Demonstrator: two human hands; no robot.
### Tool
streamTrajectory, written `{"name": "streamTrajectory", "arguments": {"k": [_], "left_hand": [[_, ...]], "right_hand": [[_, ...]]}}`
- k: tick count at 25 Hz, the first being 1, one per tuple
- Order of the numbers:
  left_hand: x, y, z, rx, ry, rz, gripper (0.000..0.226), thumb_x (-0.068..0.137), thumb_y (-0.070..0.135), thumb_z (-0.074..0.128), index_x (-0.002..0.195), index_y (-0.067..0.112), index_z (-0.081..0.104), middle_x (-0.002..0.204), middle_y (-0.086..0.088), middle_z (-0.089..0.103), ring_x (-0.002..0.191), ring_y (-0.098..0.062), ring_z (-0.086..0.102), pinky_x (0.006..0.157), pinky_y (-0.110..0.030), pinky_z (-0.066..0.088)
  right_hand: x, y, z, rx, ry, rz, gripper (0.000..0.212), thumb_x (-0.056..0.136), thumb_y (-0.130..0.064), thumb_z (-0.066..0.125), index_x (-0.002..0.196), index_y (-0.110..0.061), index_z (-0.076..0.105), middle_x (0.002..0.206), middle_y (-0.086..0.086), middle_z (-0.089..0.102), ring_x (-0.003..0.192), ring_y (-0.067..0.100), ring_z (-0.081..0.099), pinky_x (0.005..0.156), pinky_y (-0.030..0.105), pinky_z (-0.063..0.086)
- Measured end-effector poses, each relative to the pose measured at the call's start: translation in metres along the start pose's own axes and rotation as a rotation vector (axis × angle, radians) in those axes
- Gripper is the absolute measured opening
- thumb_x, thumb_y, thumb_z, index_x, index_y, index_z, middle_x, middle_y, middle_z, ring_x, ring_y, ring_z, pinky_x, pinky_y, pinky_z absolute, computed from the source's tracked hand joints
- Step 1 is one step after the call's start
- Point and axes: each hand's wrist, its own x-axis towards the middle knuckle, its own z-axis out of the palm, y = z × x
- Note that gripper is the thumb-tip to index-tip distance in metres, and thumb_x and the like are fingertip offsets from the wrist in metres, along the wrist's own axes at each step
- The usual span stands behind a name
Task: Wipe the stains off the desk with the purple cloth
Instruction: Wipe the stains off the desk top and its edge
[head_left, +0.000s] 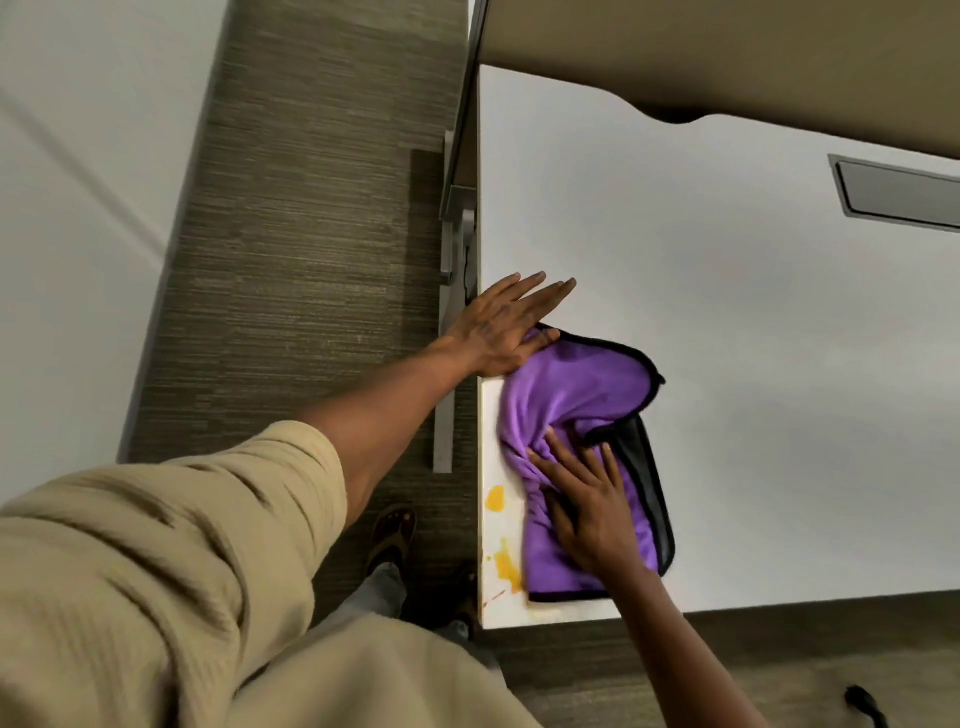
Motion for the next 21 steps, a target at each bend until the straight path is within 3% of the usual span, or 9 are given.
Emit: {"name": "streamTrajectory", "arguments": {"k": [3, 7, 10, 14, 17, 21], "left_hand": [[0.0, 0.0, 0.002, 0.006, 0.026, 0.018, 0.072, 0.105, 0.062, 0.019, 0.164, 0.026, -0.003, 0.17, 0.003, 0.021, 0.159, -0.019, 0.012, 0.13, -0.042, 0.01], [0.0, 0.001, 0.003, -0.015, 0.056, 0.035, 0.072, 0.105, 0.062, 0.019, 0.164, 0.026, -0.001, 0.169, 0.002, 0.025, 0.158, -0.02, 0.016, 0.129, -0.041, 0.011], [0.0, 0.001, -0.001, -0.016, 0.042, 0.034, 0.073, 0.102, 0.065, 0.014, 0.164, 0.028, -0.001, 0.17, 0.003, 0.022, 0.159, -0.02, 0.014, 0.129, -0.041, 0.01], [-0.002, -0.001, 0.001, 0.017, 0.009, 0.028, 0.074, 0.102, 0.067, 0.012, 0.163, 0.029, -0.005, 0.171, 0.004, 0.016, 0.159, -0.017, 0.009, 0.13, -0.041, 0.007], [-0.002, -0.001, 0.004, 0.042, 0.008, 0.023, 0.075, 0.102, 0.069, 0.011, 0.164, 0.029, -0.004, 0.171, 0.005, 0.015, 0.159, -0.017, 0.009, 0.13, -0.042, 0.008], [0.001, 0.001, 0.004, 0.038, 0.01, 0.036, 0.077, 0.1, 0.071, 0.008, 0.164, 0.03, -0.002, 0.172, 0.002, 0.015, 0.159, -0.02, 0.01, 0.129, -0.043, 0.009]], "right_hand": [[-0.011, 0.018, -0.01, 0.033, 0.082, 0.169, 0.053, 0.097, -0.036, 0.045, 0.15, -0.034, 0.049, 0.163, -0.009, 0.037, 0.154, 0.023, 0.032, 0.127, 0.051, 0.019], [0.019, -0.018, -0.005, 0.057, 0.145, 0.436, 0.053, 0.097, -0.039, 0.04, 0.148, -0.032, 0.053, 0.161, -0.006, 0.041, 0.158, 0.022, 0.02, 0.128, 0.056, 0.014], [0.012, -0.035, -0.001, 0.106, 0.082, 0.268, 0.055, 0.097, -0.038, 0.04, 0.151, -0.036, 0.045, 0.163, -0.011, 0.034, 0.159, 0.022, 0.017, 0.129, 0.048, 0.006], [-0.046, -0.011, -0.005, 0.059, 0.056, 0.126, 0.053, 0.094, -0.032, 0.049, 0.147, -0.036, 0.049, 0.161, -0.007, 0.04, 0.154, 0.027, 0.032, 0.126, 0.048, 0.019], [-0.058, 0.017, -0.015, 0.042, 0.107, 0.244, 0.053, 0.095, -0.033, 0.046, 0.147, -0.033, 0.05, 0.161, -0.007, 0.04, 0.154, 0.026, 0.032, 0.124, 0.056, 0.025], [-0.027, -0.005, -0.007, 0.088, 0.18, 0.523, 0.055, 0.096, -0.042, 0.038, 0.149, -0.033, 0.051, 0.161, -0.012, 0.034, 0.158, 0.022, 0.022, 0.127, 0.055, 0.017]]}}
